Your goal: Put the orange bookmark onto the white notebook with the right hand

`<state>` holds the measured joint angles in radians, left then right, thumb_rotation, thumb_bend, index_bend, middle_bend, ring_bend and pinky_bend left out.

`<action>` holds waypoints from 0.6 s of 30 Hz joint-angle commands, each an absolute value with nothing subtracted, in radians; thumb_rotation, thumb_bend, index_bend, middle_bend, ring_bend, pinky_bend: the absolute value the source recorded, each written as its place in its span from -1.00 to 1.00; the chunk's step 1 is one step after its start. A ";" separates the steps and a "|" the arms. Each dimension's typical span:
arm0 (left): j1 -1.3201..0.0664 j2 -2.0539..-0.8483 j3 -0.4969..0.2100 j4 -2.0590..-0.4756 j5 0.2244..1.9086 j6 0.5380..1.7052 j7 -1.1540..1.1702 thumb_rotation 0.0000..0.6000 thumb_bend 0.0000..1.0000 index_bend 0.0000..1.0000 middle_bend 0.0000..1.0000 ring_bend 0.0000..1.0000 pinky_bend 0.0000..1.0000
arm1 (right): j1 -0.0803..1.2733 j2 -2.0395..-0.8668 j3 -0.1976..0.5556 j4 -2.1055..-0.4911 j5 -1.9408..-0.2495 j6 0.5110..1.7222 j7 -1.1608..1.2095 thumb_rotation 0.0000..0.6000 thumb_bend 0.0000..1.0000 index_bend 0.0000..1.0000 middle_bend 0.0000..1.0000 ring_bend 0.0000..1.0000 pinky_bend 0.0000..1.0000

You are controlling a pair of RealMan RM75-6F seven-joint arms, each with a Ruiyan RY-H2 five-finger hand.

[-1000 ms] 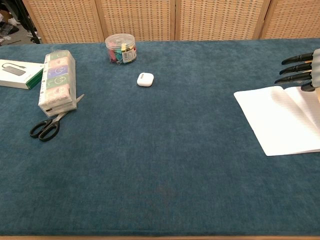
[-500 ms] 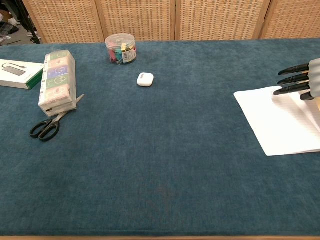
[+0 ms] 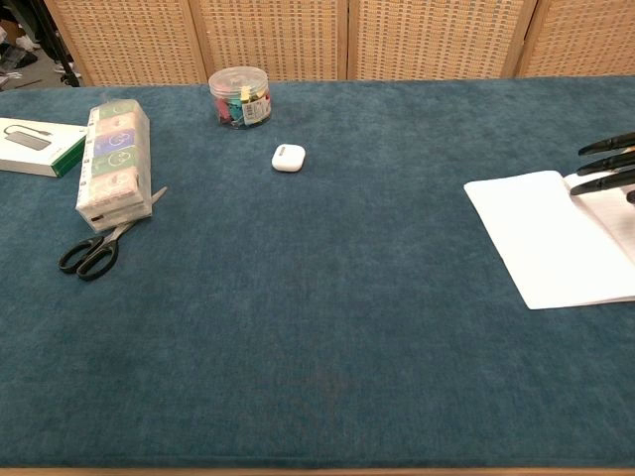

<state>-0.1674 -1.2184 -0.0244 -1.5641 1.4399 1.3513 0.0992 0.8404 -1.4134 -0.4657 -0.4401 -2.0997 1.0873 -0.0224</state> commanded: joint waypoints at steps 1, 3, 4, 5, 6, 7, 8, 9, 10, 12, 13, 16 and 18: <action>-0.168 -1.219 -0.024 -1.566 1.442 1.352 0.101 1.00 -1.00 -1.00 -1.00 -1.00 -1.00 | 0.832 -1.419 -0.469 -0.429 -2.102 1.096 -0.025 1.00 -0.64 -0.13 -0.94 -1.00 -1.00; -0.167 -1.219 -0.023 -1.567 1.443 1.353 0.102 1.00 -1.00 -1.00 -1.00 -1.00 -1.00 | 0.826 -1.422 -0.467 -0.424 -2.098 1.101 -0.022 1.00 -0.64 -0.13 -0.94 -1.00 -1.00; -0.167 -1.219 -0.023 -1.567 1.442 1.353 0.103 1.00 -1.00 -1.00 -1.00 -1.00 -1.00 | 0.821 -1.426 -0.464 -0.419 -2.095 1.107 -0.019 1.00 -0.64 -0.13 -0.94 -1.00 -1.00; -0.167 -1.220 -0.023 -1.568 1.442 1.353 0.104 1.00 -1.00 -1.00 -1.00 -1.00 -1.00 | 0.819 -1.429 -0.463 -0.416 -2.093 1.110 -0.017 1.00 -0.64 -0.13 -0.94 -1.00 -1.00; -0.168 -1.220 -0.021 -1.568 1.443 1.351 0.106 1.00 -1.00 -1.00 -1.00 -1.00 -1.00 | 0.819 -1.434 -0.466 -0.414 -2.097 1.116 -0.018 1.00 -0.64 -0.13 -0.94 -1.00 -1.00; -0.168 -1.221 -0.021 -1.568 1.444 1.351 0.107 1.00 -1.00 -1.00 -1.00 -1.00 -1.00 | 0.819 -1.437 -0.468 -0.412 -2.100 1.118 -0.020 1.00 -0.64 -0.13 -0.94 -1.00 -1.00; -0.168 -1.221 -0.021 -1.569 1.444 1.352 0.108 1.00 -1.00 -1.00 -1.00 -1.00 -1.00 | 0.819 -1.440 -0.470 -0.409 -2.102 1.119 -0.021 1.00 -0.64 -0.15 -0.94 -1.00 -1.00; -0.167 -1.221 -0.021 -1.569 1.445 1.353 0.108 1.00 -1.00 -1.00 -1.00 -1.00 -1.00 | 0.818 -1.442 -0.469 -0.408 -2.101 1.121 -0.020 1.00 -0.64 -0.16 -0.94 -1.00 -1.00; -0.167 -1.221 -0.021 -1.569 1.445 1.354 0.107 1.00 -1.00 -1.00 -1.00 -1.00 -1.00 | 0.817 -1.444 -0.468 -0.407 -2.099 1.121 -0.020 1.00 -0.64 -0.16 -0.94 -1.00 -1.00; -0.167 -1.221 -0.021 -1.569 1.443 1.353 0.108 1.00 -1.00 -1.00 -1.00 -1.00 -1.00 | 0.820 -1.447 -0.466 -0.407 -2.099 1.125 -0.022 1.00 -0.64 -0.17 -0.94 -1.00 -1.00; -0.167 -1.221 -0.021 -1.569 1.442 1.352 0.108 1.00 -1.00 -1.00 -1.00 -1.00 -1.00 | 0.821 -1.447 -0.466 -0.407 -2.100 1.127 -0.024 1.00 -0.64 -0.17 -0.94 -1.00 -1.00; -0.168 -1.222 -0.018 -1.569 1.443 1.348 0.110 1.00 -1.00 -1.00 -1.00 -1.00 -1.00 | 0.829 -1.451 -0.465 -0.417 -2.102 1.128 -0.031 1.00 -0.64 -0.17 -0.94 -1.00 -1.00; -0.169 -1.221 -0.018 -1.569 1.444 1.348 0.110 1.00 -1.00 -1.00 -1.00 -1.00 -1.00 | 0.833 -1.454 -0.465 -0.421 -2.103 1.124 -0.037 1.00 -0.64 -0.17 -0.94 -1.00 -1.00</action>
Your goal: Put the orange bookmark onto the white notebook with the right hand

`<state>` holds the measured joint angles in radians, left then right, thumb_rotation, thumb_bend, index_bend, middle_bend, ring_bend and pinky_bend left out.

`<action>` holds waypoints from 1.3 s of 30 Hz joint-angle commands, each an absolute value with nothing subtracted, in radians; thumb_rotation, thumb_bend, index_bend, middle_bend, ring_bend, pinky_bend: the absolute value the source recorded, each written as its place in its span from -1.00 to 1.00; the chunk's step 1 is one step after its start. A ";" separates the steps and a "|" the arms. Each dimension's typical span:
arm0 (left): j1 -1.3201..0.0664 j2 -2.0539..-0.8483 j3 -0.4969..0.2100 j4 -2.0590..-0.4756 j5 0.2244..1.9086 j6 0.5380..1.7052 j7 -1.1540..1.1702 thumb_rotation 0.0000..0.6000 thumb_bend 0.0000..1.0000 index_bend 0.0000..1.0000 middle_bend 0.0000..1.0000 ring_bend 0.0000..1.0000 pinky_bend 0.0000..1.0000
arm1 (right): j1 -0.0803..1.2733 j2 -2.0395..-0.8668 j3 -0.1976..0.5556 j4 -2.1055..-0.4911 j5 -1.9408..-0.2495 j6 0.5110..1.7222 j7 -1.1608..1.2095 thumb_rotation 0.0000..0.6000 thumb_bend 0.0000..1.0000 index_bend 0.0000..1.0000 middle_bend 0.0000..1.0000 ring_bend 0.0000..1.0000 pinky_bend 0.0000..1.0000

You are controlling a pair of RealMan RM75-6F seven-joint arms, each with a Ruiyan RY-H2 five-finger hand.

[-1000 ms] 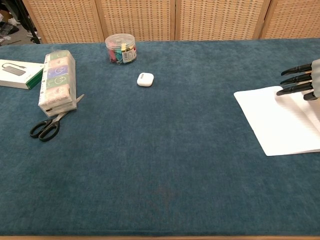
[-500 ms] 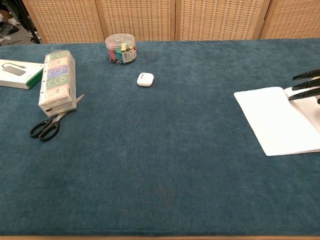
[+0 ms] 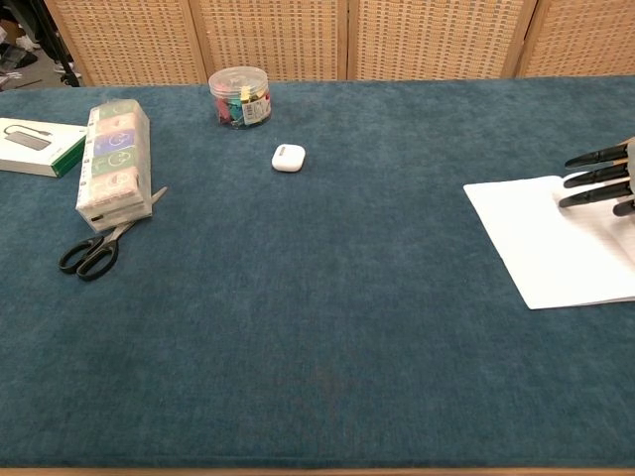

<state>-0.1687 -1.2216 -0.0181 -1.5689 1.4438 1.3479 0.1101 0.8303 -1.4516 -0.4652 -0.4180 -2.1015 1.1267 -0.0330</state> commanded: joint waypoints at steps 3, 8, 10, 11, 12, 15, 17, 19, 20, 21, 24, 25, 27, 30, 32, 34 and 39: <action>-0.167 -1.220 -0.020 -1.570 1.443 1.353 0.107 1.00 -1.00 -1.00 -1.00 -1.00 -1.00 | 0.840 -1.457 -0.467 -0.431 -2.105 1.117 -0.045 1.00 -0.64 -0.17 -0.94 -1.00 -1.00; -0.167 -1.218 -0.021 -1.569 1.440 1.351 0.103 1.00 -1.00 -1.00 -1.00 -1.00 -1.00 | 0.849 -1.456 -0.469 -0.447 -2.110 1.113 -0.061 1.00 -0.66 -0.25 -0.95 -1.00 -1.00; -0.167 -1.217 -0.020 -1.568 1.440 1.351 0.100 1.00 -1.00 -1.00 -1.00 -1.00 -1.00 | 0.852 -1.455 -0.468 -0.452 -2.109 1.107 -0.069 1.00 -0.68 -0.44 -0.96 -1.00 -1.00; -0.167 -1.216 -0.021 -1.567 1.440 1.352 0.098 1.00 -1.00 -1.00 -1.00 -1.00 -1.00 | 0.852 -1.453 -0.466 -0.456 -2.107 1.103 -0.075 1.00 -0.68 -0.59 -0.97 -1.00 -1.00; -0.167 -1.216 -0.021 -1.567 1.440 1.352 0.097 1.00 -1.00 -1.00 -1.00 -1.00 -1.00 | 0.853 -1.452 -0.464 -0.458 -2.104 1.100 -0.079 1.00 -0.68 -0.73 -0.99 -1.00 -1.00; -0.167 -1.215 -0.022 -1.567 1.440 1.352 0.094 1.00 -1.00 -1.00 -1.00 -1.00 -1.00 | 0.853 -1.447 -0.458 -0.467 -2.096 1.093 -0.086 1.00 -0.69 -0.97 -1.00 -1.00 -1.00; -0.167 -1.214 -0.021 -1.568 1.441 1.351 0.092 1.00 -1.00 -1.00 -1.00 -1.00 -1.00 | 0.853 -1.443 -0.455 -0.473 -2.092 1.091 -0.089 1.00 -0.69 -1.00 -1.00 -1.00 -1.00; -0.167 -1.214 -0.020 -1.568 1.441 1.350 0.092 1.00 -1.00 -1.00 -1.00 -1.00 -1.00 | 0.853 -1.438 -0.454 -0.479 -2.090 1.092 -0.091 1.00 -0.69 -1.00 -1.00 -1.00 -1.00; -0.167 -1.214 -0.020 -1.568 1.441 1.349 0.092 1.00 -1.00 -1.00 -1.00 -1.00 -1.00 | 0.854 -1.435 -0.453 -0.483 -2.090 1.095 -0.092 1.00 -0.69 -1.00 -1.00 -1.00 -1.00; -0.168 -1.214 -0.020 -1.568 1.441 1.349 0.092 1.00 -1.00 -1.00 -1.00 -1.00 -1.00 | 0.854 -1.432 -0.452 -0.486 -2.089 1.098 -0.092 1.00 -0.69 -1.00 -1.00 -1.00 -1.00; -0.168 -1.214 -0.020 -1.568 1.442 1.349 0.091 1.00 -1.00 -1.00 -1.00 -1.00 -1.00 | 0.851 -1.421 -0.446 -0.495 -2.084 1.115 -0.098 1.00 -0.69 -1.00 -1.00 -1.00 -1.00; -0.168 -1.214 -0.019 -1.569 1.442 1.349 0.090 1.00 -1.00 -1.00 -1.00 -1.00 -1.00 | 0.850 -1.416 -0.443 -0.498 -2.081 1.120 -0.100 1.00 -0.69 -1.00 -1.00 -1.00 -1.00; -0.167 -1.213 -0.019 -1.569 1.443 1.349 0.088 1.00 -1.00 -1.00 -1.00 -1.00 -1.00 | 0.848 -1.403 -0.439 -0.505 -2.077 1.129 -0.105 1.00 -0.69 -1.00 -1.00 -1.00 -1.00; -0.167 -1.210 -0.018 -1.571 1.444 1.349 0.080 1.00 -1.00 -1.00 -1.00 -1.00 -1.00 | 0.839 -1.375 -0.425 -0.527 -2.065 1.172 -0.104 1.00 -0.67 -1.00 -1.00 -1.00 -1.00; -0.166 -1.206 -0.017 -1.572 1.446 1.350 0.072 1.00 -1.00 -1.00 -1.00 -1.00 -1.00 | 0.828 -1.350 -0.407 -0.554 -2.048 1.214 -0.102 1.00 -0.60 -1.00 -1.00 -1.00 -1.00; -0.165 -1.202 -0.016 -1.575 1.451 1.352 0.062 1.00 -1.00 -1.00 -1.00 -1.00 -1.00 | 0.812 -1.318 -0.380 -0.598 -2.019 1.265 -0.080 1.00 -0.49 -1.00 -1.00 -1.00 -1.00; -0.159 -1.174 -0.005 -1.601 1.479 1.366 0.023 1.00 -1.00 -1.00 -1.00 -1.00 -1.00 | 0.746 -1.221 -0.291 -0.783 -1.875 1.343 0.076 1.00 0.02 -0.97 -0.98 -1.00 -0.97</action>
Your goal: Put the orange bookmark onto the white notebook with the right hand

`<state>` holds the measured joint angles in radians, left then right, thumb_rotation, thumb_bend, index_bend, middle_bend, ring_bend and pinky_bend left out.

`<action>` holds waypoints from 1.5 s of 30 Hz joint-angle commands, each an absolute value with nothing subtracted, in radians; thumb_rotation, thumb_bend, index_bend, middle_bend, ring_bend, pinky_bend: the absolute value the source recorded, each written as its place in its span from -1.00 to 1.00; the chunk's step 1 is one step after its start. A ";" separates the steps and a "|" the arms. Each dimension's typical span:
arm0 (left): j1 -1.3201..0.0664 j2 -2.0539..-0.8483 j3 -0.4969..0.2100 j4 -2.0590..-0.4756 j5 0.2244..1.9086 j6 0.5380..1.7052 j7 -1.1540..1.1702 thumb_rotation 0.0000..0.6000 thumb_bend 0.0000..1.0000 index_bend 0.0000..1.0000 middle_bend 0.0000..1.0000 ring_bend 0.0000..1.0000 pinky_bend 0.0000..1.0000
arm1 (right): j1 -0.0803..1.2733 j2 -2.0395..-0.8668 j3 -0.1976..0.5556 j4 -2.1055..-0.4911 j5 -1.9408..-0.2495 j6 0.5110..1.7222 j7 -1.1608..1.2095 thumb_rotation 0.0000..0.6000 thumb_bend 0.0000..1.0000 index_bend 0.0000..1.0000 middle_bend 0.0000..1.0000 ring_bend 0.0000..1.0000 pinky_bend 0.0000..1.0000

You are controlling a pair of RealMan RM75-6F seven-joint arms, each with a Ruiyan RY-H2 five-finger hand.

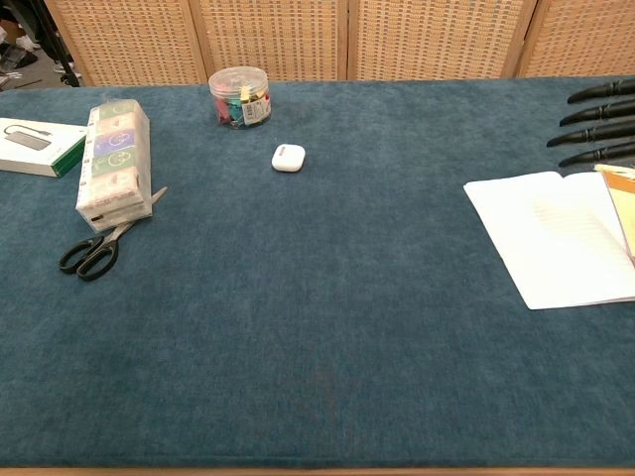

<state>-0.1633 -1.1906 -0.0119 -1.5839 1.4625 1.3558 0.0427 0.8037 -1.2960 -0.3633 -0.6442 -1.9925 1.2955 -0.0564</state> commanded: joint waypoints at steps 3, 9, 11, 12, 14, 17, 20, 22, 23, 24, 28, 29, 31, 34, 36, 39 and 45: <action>-0.149 -1.132 0.006 -1.645 1.505 1.383 -0.014 1.00 -1.00 -1.00 -1.00 -1.00 -1.00 | 0.684 -1.175 -0.247 -0.937 -1.772 1.350 0.191 1.00 0.40 -0.87 -0.88 -1.00 -0.90; -0.137 -1.072 0.019 -1.710 1.529 1.402 -0.044 1.00 -1.00 -1.00 -1.00 -1.00 -1.00 | 0.608 -1.130 -0.200 -1.119 -1.653 1.332 0.345 1.00 0.99 -0.66 -0.63 -0.83 -0.63; -0.131 -1.052 0.027 -1.730 1.532 1.403 -0.052 1.00 -1.00 -1.00 -1.00 -1.00 -1.00 | 0.585 -1.122 -0.186 -1.170 -1.607 1.305 0.397 1.00 1.00 -0.63 -0.60 -0.78 -0.59; -0.128 -1.043 0.030 -1.737 1.532 1.402 -0.056 1.00 -1.00 -1.00 -1.00 -1.00 -1.00 | 0.579 -1.119 -0.179 -1.190 -1.586 1.286 0.411 1.00 1.00 -0.62 -0.59 -0.76 -0.58; -0.126 -1.029 0.033 -1.747 1.530 1.401 -0.066 1.00 -1.00 -1.00 -1.00 -1.00 -1.00 | 0.575 -1.112 -0.166 -1.231 -1.549 1.244 0.433 1.00 1.00 -0.62 -0.57 -0.73 -0.57; -0.124 -1.012 0.031 -1.758 1.528 1.401 -0.086 1.00 -1.00 -1.00 -1.00 -1.00 -1.00 | 0.579 -1.101 -0.133 -1.300 -1.479 1.163 0.454 1.00 1.00 -0.62 -0.58 -0.71 -0.57; -0.122 -1.000 0.030 -1.768 1.530 1.406 -0.103 1.00 -1.00 -1.00 -1.00 -1.00 -1.00 | 0.594 -1.088 -0.109 -1.360 -1.417 1.065 0.458 1.00 1.00 -0.69 -0.73 -0.84 -0.60; -0.119 -0.994 0.029 -1.776 1.534 1.413 -0.114 1.00 -1.00 -1.00 -1.00 -1.00 -1.00 | 0.610 -1.078 -0.103 -1.396 -1.384 0.987 0.468 1.00 1.00 -0.82 -0.87 -0.97 -0.71; -0.117 -0.991 0.029 -1.781 1.537 1.417 -0.120 1.00 -1.00 -1.00 -1.00 -1.00 -1.00 | 0.620 -1.072 -0.101 -1.411 -1.371 0.948 0.471 1.00 1.00 -0.90 -0.94 -1.00 -0.81; -0.116 -0.987 0.029 -1.784 1.540 1.420 -0.127 1.00 -1.00 -1.00 -1.00 -1.00 -1.00 | 0.629 -1.064 -0.097 -1.425 -1.358 0.911 0.467 1.00 1.00 -0.96 -0.98 -1.00 -0.90; -0.112 -0.977 0.026 -1.789 1.546 1.432 -0.152 1.00 -1.00 -1.00 -1.00 -1.00 -1.00 | 0.651 -1.051 -0.090 -1.458 -1.317 0.816 0.402 1.00 1.00 -1.00 -1.00 -1.00 -1.00; -0.111 -0.976 0.024 -1.788 1.545 1.434 -0.155 1.00 -1.00 -1.00 -1.00 -1.00 -1.00 | 0.654 -1.053 -0.088 -1.460 -1.304 0.804 0.370 1.00 1.00 -1.00 -1.00 -1.00 -1.00; -0.111 -0.975 0.022 -1.786 1.544 1.435 -0.161 1.00 -1.00 -1.00 -1.00 -1.00 -1.00 | 0.658 -1.061 -0.081 -1.463 -1.275 0.785 0.322 1.00 1.00 -1.00 -1.00 -1.00 -1.00; -0.113 -0.973 0.021 -1.781 1.540 1.428 -0.168 1.00 -1.00 -1.00 -1.00 -1.00 -1.00 | 0.669 -1.082 -0.068 -1.464 -1.224 0.747 0.260 1.00 1.00 -1.00 -1.00 -1.00 -1.00; -0.115 -0.972 0.021 -1.779 1.539 1.424 -0.171 1.00 -1.00 -1.00 -1.00 -1.00 -1.00 | 0.674 -1.090 -0.059 -1.466 -1.194 0.731 0.233 1.00 1.00 -1.00 -1.00 -1.00 -1.00; -0.116 -0.972 0.018 -1.778 1.534 1.421 -0.174 1.00 -1.00 -1.00 -1.00 -1.00 -1.00 | 0.678 -1.104 -0.045 -1.464 -1.161 0.720 0.201 1.00 1.00 -1.00 -1.00 -1.00 -1.00; -0.113 -0.972 0.018 -1.777 1.535 1.422 -0.174 1.00 -1.00 -1.00 -1.00 -1.00 -1.00 | 0.699 -1.155 -0.026 -1.409 -1.050 0.666 0.095 1.00 1.00 -1.00 -1.00 -1.00 -1.00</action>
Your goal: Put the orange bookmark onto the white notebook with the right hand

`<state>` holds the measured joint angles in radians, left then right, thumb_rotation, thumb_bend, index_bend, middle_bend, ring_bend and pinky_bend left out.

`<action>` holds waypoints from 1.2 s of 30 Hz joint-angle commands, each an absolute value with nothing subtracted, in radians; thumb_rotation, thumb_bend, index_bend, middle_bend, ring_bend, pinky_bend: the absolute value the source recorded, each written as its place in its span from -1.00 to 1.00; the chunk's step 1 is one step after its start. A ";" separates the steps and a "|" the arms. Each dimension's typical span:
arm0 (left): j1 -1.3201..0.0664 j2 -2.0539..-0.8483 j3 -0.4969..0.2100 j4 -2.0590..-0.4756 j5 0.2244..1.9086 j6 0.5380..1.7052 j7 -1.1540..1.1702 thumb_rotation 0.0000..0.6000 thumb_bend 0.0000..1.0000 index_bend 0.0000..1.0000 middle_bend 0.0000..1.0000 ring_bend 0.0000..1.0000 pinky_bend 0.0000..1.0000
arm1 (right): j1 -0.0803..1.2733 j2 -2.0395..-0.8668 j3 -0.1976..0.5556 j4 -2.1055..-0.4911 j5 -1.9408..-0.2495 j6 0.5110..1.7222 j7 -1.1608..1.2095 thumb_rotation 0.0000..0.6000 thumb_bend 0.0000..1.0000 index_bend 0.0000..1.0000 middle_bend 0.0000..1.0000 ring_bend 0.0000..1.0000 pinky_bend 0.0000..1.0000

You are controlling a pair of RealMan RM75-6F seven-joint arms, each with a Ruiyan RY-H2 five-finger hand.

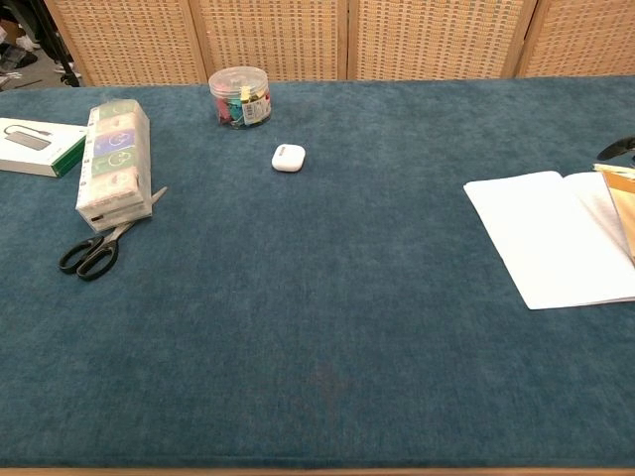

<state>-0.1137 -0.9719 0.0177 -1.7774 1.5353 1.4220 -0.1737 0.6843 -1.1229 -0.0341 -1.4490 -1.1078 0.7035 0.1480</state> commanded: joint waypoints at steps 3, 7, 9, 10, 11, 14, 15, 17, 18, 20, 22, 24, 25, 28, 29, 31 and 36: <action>-0.113 -0.974 0.017 -1.775 1.532 1.419 -0.173 1.00 -1.00 -1.00 -1.00 -1.00 -1.00 | 0.705 -1.180 -0.021 -1.380 -0.989 0.643 0.056 1.00 1.00 -1.00 -1.00 -1.00 -1.00; -0.115 -0.974 0.014 -1.772 1.526 1.413 -0.174 1.00 -1.00 -1.00 -1.00 -1.00 -1.00 | 0.708 -1.203 -0.024 -1.349 -0.943 0.623 0.017 1.00 1.00 -1.00 -1.00 -1.00 -1.00; -0.116 -0.974 0.014 -1.772 1.525 1.411 -0.174 1.00 -1.00 -1.00 -1.00 -1.00 -1.00 | 0.707 -1.207 -0.023 -1.343 -0.934 0.621 0.012 1.00 1.00 -1.00 -1.00 -1.00 -1.00; -0.116 -0.974 0.014 -1.772 1.524 1.411 -0.174 1.00 -1.00 -1.00 -1.00 -1.00 -1.00 | 0.706 -1.211 -0.021 -1.338 -0.928 0.619 0.011 1.00 1.00 -1.00 -1.00 -1.00 -1.00; -0.116 -0.974 0.014 -1.772 1.524 1.410 -0.174 1.00 -1.00 -1.00 -1.00 -1.00 -1.00 | 0.705 -1.215 -0.020 -1.331 -0.922 0.616 0.009 1.00 1.00 -1.00 -1.00 -1.00 -1.00; -0.114 -0.974 0.015 -1.773 1.526 1.412 -0.167 1.00 -1.00 -1.00 -1.00 -1.00 -1.00 | 0.696 -1.224 -0.016 -1.296 -0.921 0.618 0.004 1.00 1.00 -1.00 -1.00 -1.00 -1.00; -0.113 -0.975 0.014 -1.773 1.526 1.413 -0.165 1.00 -1.00 -1.00 -1.00 -1.00 -1.00 | 0.695 -1.225 -0.012 -1.292 -0.922 0.618 0.008 1.00 1.00 -1.00 -1.00 -1.00 -1.00; -0.112 -0.976 0.014 -1.775 1.525 1.414 -0.163 1.00 -1.00 -1.00 -1.00 -1.00 -1.00 | 0.691 -1.223 -0.006 -1.277 -0.924 0.612 0.015 1.00 1.00 -1.00 -1.00 -1.00 -1.00; -0.112 -0.976 0.014 -1.775 1.525 1.414 -0.162 1.00 -1.00 -1.00 -1.00 -1.00 -1.00 | 0.689 -1.223 -0.004 -1.265 -0.924 0.607 0.016 1.00 1.00 -1.00 -1.00 -1.00 -1.00; -0.112 -0.976 0.014 -1.775 1.525 1.414 -0.162 1.00 -1.00 -1.00 -1.00 -1.00 -1.00 | 0.686 -1.224 -0.005 -1.252 -0.924 0.598 0.013 1.00 1.00 -1.00 -1.00 -1.00 -1.00; -0.111 -0.977 0.014 -1.776 1.526 1.414 -0.160 1.00 -1.00 -1.00 -1.00 -1.00 -1.00 | 0.683 -1.228 -0.007 -1.239 -0.925 0.588 0.009 1.00 1.00 -1.00 -1.00 -1.00 -1.00; -0.112 -0.977 0.014 -1.776 1.527 1.413 -0.158 1.00 -1.00 -1.00 -1.00 -1.00 -1.00 | 0.677 -1.236 -0.008 -1.237 -0.932 0.583 0.009 1.00 1.00 -1.00 -1.00 -1.00 -1.00; -0.112 -0.977 0.014 -1.776 1.527 1.413 -0.158 1.00 -1.00 -1.00 -1.00 -1.00 -1.00 | 0.674 -1.237 -0.008 -1.239 -0.939 0.586 0.010 1.00 1.00 -1.00 -1.00 -1.00 -1.00; -0.112 -0.978 0.014 -1.776 1.526 1.412 -0.156 1.00 -1.00 -1.00 -1.00 -1.00 -1.00 | 0.667 -1.241 -0.009 -1.247 -0.964 0.596 0.007 1.00 1.00 -1.00 -1.00 -1.00 -1.00; -0.112 -0.979 0.014 -1.776 1.526 1.411 -0.156 1.00 -1.00 -1.00 -1.00 -1.00 -1.00 | 0.666 -1.243 -0.009 -1.253 -0.977 0.600 0.002 1.00 1.00 -1.00 -1.00 -1.00 -1.00; -0.111 -0.980 0.015 -1.778 1.527 1.411 -0.154 1.00 -1.00 -1.00 -1.00 -1.00 -1.00 | 0.666 -1.248 -0.007 -1.252 -0.981 0.604 -0.009 1.00 1.00 -1.00 -1.00 -1.00 -1.00; -0.109 -0.978 0.015 -1.778 1.532 1.415 -0.158 1.00 -1.00 -1.00 -1.00 -1.00 -1.00 | 0.667 -1.269 -0.004 -1.230 -0.959 0.589 -0.030 1.00 1.00 -1.00 -1.00 -1.00 -1.00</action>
<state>-0.1095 -0.9787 0.0153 -1.7779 1.5315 1.4143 -0.1577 0.6667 -1.2634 -0.0044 -1.2357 -0.9634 0.5934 -0.0247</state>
